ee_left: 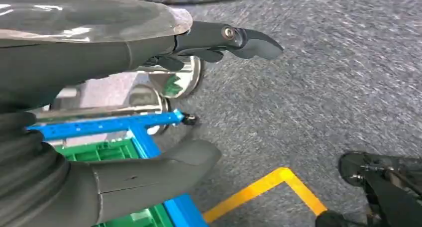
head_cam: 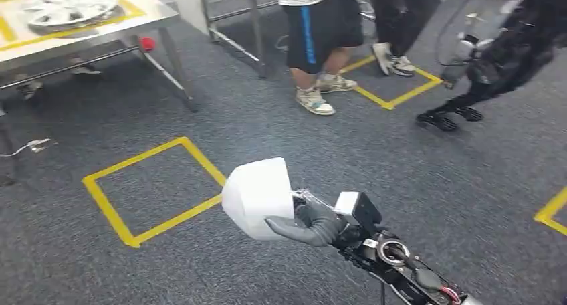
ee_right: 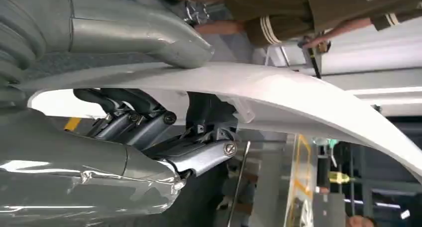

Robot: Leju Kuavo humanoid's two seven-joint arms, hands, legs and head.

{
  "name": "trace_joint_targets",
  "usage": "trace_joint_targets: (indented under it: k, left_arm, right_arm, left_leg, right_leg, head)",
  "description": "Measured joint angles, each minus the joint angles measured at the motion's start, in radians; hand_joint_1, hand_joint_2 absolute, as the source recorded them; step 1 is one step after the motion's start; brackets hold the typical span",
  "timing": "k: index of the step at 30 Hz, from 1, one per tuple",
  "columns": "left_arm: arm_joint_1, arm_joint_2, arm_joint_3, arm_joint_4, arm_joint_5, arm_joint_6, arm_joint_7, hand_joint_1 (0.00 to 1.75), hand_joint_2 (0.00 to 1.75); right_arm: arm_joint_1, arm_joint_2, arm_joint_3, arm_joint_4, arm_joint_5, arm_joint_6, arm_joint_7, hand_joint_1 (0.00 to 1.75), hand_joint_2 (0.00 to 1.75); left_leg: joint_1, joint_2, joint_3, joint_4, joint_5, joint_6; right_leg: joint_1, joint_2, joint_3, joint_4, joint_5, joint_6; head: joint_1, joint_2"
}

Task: Take the parts from the cabinet and place them on the table.

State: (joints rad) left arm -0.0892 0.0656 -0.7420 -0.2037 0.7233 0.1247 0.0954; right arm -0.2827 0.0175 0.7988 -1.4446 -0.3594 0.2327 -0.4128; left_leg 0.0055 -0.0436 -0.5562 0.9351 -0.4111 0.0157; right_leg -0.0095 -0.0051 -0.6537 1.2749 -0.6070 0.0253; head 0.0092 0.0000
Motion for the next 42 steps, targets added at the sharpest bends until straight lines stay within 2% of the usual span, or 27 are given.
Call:
trace_joint_targets:
  k: [2,3,4,8,9,10,11,14,15,17,18,19,20,24,26,28,29,30,32,33,34,35,38,39,40,41,42]
  left_arm:
    - [0.001,-0.001,-0.001,0.000,0.000,0.000,-0.002,0.00,1.75]
    - [0.000,-0.003,-0.002,0.000,0.000,0.000,-0.003,0.00,1.75]
    - [0.000,-0.005,-0.002,0.000,0.000,0.000,-0.005,0.00,1.75]
    - [0.007,-0.005,-0.002,0.000,0.000,0.000,-0.006,0.00,1.75]
    - [0.009,-0.001,-0.002,0.000,0.000,0.000,-0.006,0.00,1.75]
    - [0.007,-0.005,-0.002,0.000,0.000,0.000,-0.006,0.00,1.75]
    - [0.003,-0.005,-0.002,0.000,0.000,0.000,-0.006,0.00,1.75]
    - [-0.001,-0.005,-0.002,0.000,0.000,0.000,-0.006,0.00,1.75]
    - [0.001,-0.005,-0.002,0.000,0.000,0.000,-0.006,0.00,1.75]
    - [0.002,-0.005,-0.002,0.000,0.000,0.000,-0.006,0.00,1.75]
    - [0.002,-0.005,-0.002,0.000,0.000,0.000,-0.006,0.00,1.75]
    - [0.000,-0.005,-0.002,0.000,0.000,0.000,-0.006,0.00,1.75]
    - [-0.003,-0.005,-0.002,0.000,0.000,0.000,-0.006,0.00,1.75]
    - [0.000,-0.005,-0.002,0.000,0.000,-0.001,-0.007,0.00,1.75]
    - [0.000,-0.007,-0.002,0.000,0.006,-0.002,-0.007,0.00,1.75]
    - [-0.001,-0.007,-0.002,0.000,0.010,-0.002,-0.008,0.00,1.75]
    - [-0.001,-0.007,-0.002,0.000,0.010,-0.002,-0.008,0.00,1.75]
    - [0.000,-0.007,-0.002,0.000,0.011,-0.002,-0.008,0.00,1.75]
    - [0.001,-0.007,-0.002,0.000,0.013,-0.002,-0.006,0.00,1.75]
    - [0.001,-0.008,-0.002,0.000,0.013,-0.002,-0.005,0.00,1.75]
    - [0.001,-0.010,-0.002,0.000,0.013,-0.002,-0.005,0.00,1.75]
    - [-0.002,-0.011,-0.002,0.000,0.013,-0.002,-0.005,0.00,1.75]
    - [0.005,-0.010,-0.002,0.000,0.013,-0.002,-0.005,0.00,1.75]
    - [0.007,-0.009,-0.002,0.000,0.013,-0.002,-0.005,0.00,1.75]
    - [0.009,-0.009,-0.002,0.000,0.013,-0.002,-0.004,0.00,1.75]
    - [0.006,-0.011,-0.002,0.000,0.013,-0.002,-0.004,0.00,1.75]
    - [0.002,-0.010,-0.002,0.000,0.013,-0.002,-0.004,0.00,1.75]
  right_arm:
    - [0.000,0.000,0.000,-0.001,0.000,0.000,0.000,1.75,1.75]
    - [0.000,0.000,0.000,-0.003,0.000,-0.001,0.000,1.75,1.75]
    - [-0.001,-0.002,0.000,-0.003,0.000,-0.001,0.000,1.75,1.75]
    - [0.001,-0.004,0.001,-0.006,0.000,-0.002,-0.001,1.75,1.75]
    - [0.000,-0.004,0.000,-0.008,0.000,-0.002,-0.001,1.75,1.75]
    - [0.000,-0.004,0.001,-0.009,0.002,-0.001,-0.001,1.75,1.75]
    - [0.000,-0.004,0.001,-0.011,0.002,-0.001,-0.002,1.75,1.75]
    - [0.003,-0.005,0.001,-0.011,0.005,-0.001,0.000,1.75,1.75]
    - [0.003,-0.005,0.002,-0.011,0.005,-0.001,0.000,1.75,1.75]
    - [0.003,-0.005,0.002,-0.011,0.005,-0.001,-0.001,1.75,1.75]
    - [0.003,-0.005,0.002,-0.011,0.005,-0.001,-0.001,1.75,1.75]
    - [0.003,-0.005,0.002,-0.011,0.005,-0.001,-0.001,1.75,1.75]
    - [0.002,-0.005,0.002,-0.012,0.005,-0.001,-0.001,1.75,1.75]
    - [0.002,-0.005,0.002,-0.016,0.007,-0.002,-0.001,1.75,1.75]
    - [0.001,-0.006,0.002,-0.020,0.006,-0.003,-0.002,1.75,1.75]
    - [0.007,-0.007,0.002,-0.020,0.006,-0.004,-0.001,1.75,1.75]
    - [0.011,-0.009,0.002,-0.019,0.006,-0.005,0.000,1.75,1.75]
    - [0.014,-0.011,0.002,-0.019,0.006,-0.005,0.000,1.75,1.75]
    - [0.015,-0.013,0.002,-0.019,0.007,-0.006,0.001,1.75,1.75]
    - [0.014,-0.013,0.002,-0.019,0.007,-0.006,0.001,1.75,1.75]
    - [0.014,-0.013,0.002,-0.019,0.007,-0.006,0.001,1.75,1.75]
    - [0.015,-0.014,0.002,-0.020,0.007,-0.009,0.002,1.75,1.75]
    - [0.015,-0.014,0.002,-0.020,0.007,-0.015,0.003,1.75,1.75]
    - [0.015,-0.014,0.002,-0.022,0.007,-0.015,0.003,1.75,1.75]
    - [0.014,-0.014,0.002,-0.024,0.007,-0.015,0.003,1.75,1.75]
    - [0.014,-0.014,0.002,-0.024,0.007,-0.015,0.002,1.75,1.75]
    - [0.014,-0.014,0.002,-0.025,0.007,-0.015,0.003,1.75,1.75]
  left_leg:
    - [0.000,-0.029,0.007,0.002,-0.003,-0.002]
    - [0.000,-0.042,0.010,0.003,-0.007,-0.004]
    - [-0.001,-0.052,0.008,0.005,-0.009,-0.008]
    - [0.004,-0.094,-0.012,0.006,0.001,-0.033]
    - [0.006,-0.084,-0.014,0.013,-0.008,-0.036]
    - [-0.002,-0.029,-0.029,0.047,-0.031,-0.042]
    - [0.001,0.000,-0.065,0.114,-0.067,-0.047]
    - [0.007,0.031,-0.179,0.324,-0.138,-0.058]
    - [0.010,0.035,-0.182,0.321,-0.120,-0.062]
    - [0.014,0.049,-0.115,0.183,-0.038,-0.064]
    - [0.014,0.073,-0.063,0.087,0.003,-0.063]
    - [0.012,0.126,-0.025,0.010,0.014,-0.060]
    - [0.004,0.112,-0.023,0.006,0.014,-0.047]
    - [0.005,0.071,-0.020,0.004,0.011,-0.017]
    - [0.009,0.056,-0.015,0.002,0.010,-0.005]
    - [0.005,0.035,-0.016,0.003,0.009,0.002]
    - [0.003,0.023,-0.015,0.003,0.008,0.002]
    - [0.002,0.010,-0.014,0.003,0.008,0.003]
    - [0.001,-0.020,-0.008,0.005,0.006,0.002]
    - [0.001,-0.033,-0.005,0.006,0.004,0.000]
    - [0.003,-0.045,-0.006,0.007,0.003,-0.002]
    - [-0.004,-0.055,-0.011,0.014,0.003,-0.007]
    - [0.005,-0.087,-0.024,0.006,0.014,-0.027]
    - [0.003,-0.098,-0.025,0.007,0.017,-0.033]
    - [0.002,-0.063,-0.029,0.022,0.002,-0.035]
    - [-0.001,-0.013,-0.052,0.067,-0.027,-0.043]
    - [0.002,0.012,-0.091,0.141,-0.066,-0.049]
  right_leg:
    - [0.000,0.010,0.057,-0.148,0.101,-0.008]
    - [-0.001,0.036,0.095,-0.245,0.154,-0.011]
    - [-0.002,0.090,0.112,-0.286,0.152,-0.016]
    - [-0.003,0.065,0.131,-0.316,0.147,-0.022]
    - [-0.013,0.050,0.140,-0.329,0.153,-0.030]
    - [-0.010,0.038,0.143,-0.333,0.154,-0.033]
    - [-0.009,0.025,0.143,-0.333,0.154,-0.037]
    - [-0.005,-0.019,0.142,-0.333,0.149,-0.042]
    - [-0.006,-0.032,0.144,-0.333,0.147,-0.042]
    - [-0.009,-0.052,0.148,-0.332,0.142,-0.037]
    - [-0.010,-0.061,0.153,-0.332,0.139,-0.032]
    - [-0.007,-0.069,0.158,-0.332,0.135,-0.027]
    - [0.001,-0.078,0.158,-0.330,0.130,-0.019]
    - [-0.002,-0.105,0.175,-0.333,0.117,0.004]
    - [-0.008,-0.027,0.138,-0.247,0.059,0.010]
    - [-0.007,-0.005,0.050,-0.064,-0.020,0.010]
    - [-0.007,-0.002,0.018,-0.004,-0.034,0.010]
    - [-0.007,0.000,0.007,0.010,-0.023,0.009]
    - [-0.007,0.005,0.049,-0.103,0.062,0.001]
    - [-0.007,0.021,0.090,-0.200,0.118,-0.004]
    - [-0.008,0.069,0.119,-0.283,0.151,-0.009]
    - [-0.011,0.091,0.127,-0.301,0.141,-0.013]
    - [-0.003,0.066,0.143,-0.313,0.135,-0.018]
    - [-0.013,0.057,0.147,-0.325,0.142,-0.027]
    - [-0.015,0.037,0.154,-0.334,0.147,-0.030]
    - [-0.016,0.030,0.155,-0.338,0.149,-0.034]
    - [-0.013,0.014,0.154,-0.338,0.148,-0.039]
  head:
    - [0.007,0.000]
    - [0.012,0.000]
    - [0.017,0.000]
    - [0.015,0.000]
    - [0.013,0.000]
    - [0.006,0.000]
    - [-0.011,0.000]
    - [-0.020,0.000]
    - [-0.024,0.000]
    - [-0.032,0.000]
    - [-0.036,0.000]
    - [-0.046,0.000]
    - [-0.057,0.000]
    - [-0.041,0.000]
    - [-0.027,0.000]
    - [-0.010,0.000]
    - [-0.005,0.000]
    - [0.000,0.000]
    - [0.007,0.000]
    - [0.011,0.000]
    - [0.019,0.000]
    - [0.017,0.000]
    - [0.017,0.000]
    - [0.016,0.000]
    - [0.014,0.000]
    - [-0.003,0.000]
    - [-0.014,0.000]
